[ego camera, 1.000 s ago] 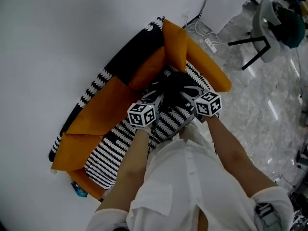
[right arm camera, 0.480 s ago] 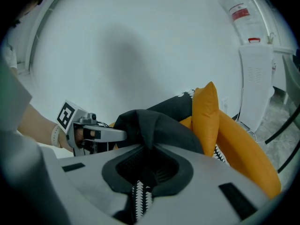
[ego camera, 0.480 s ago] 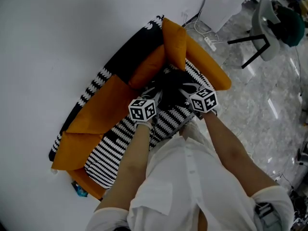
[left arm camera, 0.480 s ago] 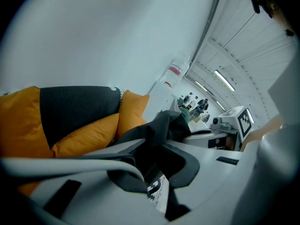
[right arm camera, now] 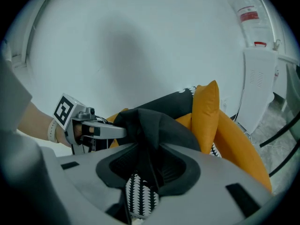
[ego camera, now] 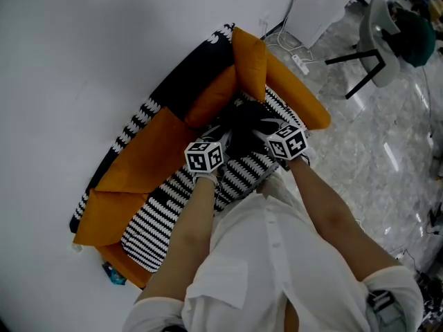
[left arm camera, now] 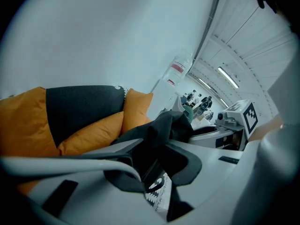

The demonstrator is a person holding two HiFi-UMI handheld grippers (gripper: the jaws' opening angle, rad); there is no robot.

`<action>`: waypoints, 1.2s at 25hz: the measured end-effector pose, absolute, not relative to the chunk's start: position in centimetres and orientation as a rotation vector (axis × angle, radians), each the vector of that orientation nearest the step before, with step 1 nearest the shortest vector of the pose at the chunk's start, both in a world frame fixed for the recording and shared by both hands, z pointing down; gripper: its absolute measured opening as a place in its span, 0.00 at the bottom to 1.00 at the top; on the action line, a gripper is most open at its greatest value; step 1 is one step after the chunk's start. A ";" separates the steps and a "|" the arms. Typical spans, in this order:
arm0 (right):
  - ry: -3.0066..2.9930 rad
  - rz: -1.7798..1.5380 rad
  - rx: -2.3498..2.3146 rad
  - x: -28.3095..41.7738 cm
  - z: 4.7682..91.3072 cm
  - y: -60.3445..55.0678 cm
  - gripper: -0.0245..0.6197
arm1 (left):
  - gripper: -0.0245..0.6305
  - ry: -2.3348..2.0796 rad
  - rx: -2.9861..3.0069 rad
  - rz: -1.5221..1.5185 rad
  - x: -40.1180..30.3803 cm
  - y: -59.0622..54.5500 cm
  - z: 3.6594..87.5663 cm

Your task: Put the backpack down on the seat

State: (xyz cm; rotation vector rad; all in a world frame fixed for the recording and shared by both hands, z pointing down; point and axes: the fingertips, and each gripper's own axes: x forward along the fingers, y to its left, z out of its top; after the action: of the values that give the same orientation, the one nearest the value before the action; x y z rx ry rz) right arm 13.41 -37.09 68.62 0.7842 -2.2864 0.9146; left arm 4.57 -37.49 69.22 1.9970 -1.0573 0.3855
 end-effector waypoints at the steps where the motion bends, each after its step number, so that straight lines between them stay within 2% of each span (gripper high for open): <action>1: -2.280 0.897 0.778 13.4 68.6 -37.0 0.26 | 0.18 -1.063 1.997 0.396 4.5 -37.4 69.3; 6: -2.266 0.835 0.772 14.0 67.8 -36.5 0.33 | 0.29 -1.081 2.000 0.400 3.5 -37.2 68.5; 16: -2.340 0.820 0.847 15.6 64.2 -35.3 0.35 | 0.29 -1.091 2.057 0.308 2.0 -35.3 65.1; 30: -2.568 0.739 0.933 15.9 54.7 -34.2 0.32 | 0.29 -1.031 2.319 0.053 4.1 -34.9 52.9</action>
State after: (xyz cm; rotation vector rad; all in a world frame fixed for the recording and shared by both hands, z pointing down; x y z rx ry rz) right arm 15.86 -34.17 54.73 0.9327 -2.5679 0.7389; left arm 4.15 -34.91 52.92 2.3187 -1.0314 0.0535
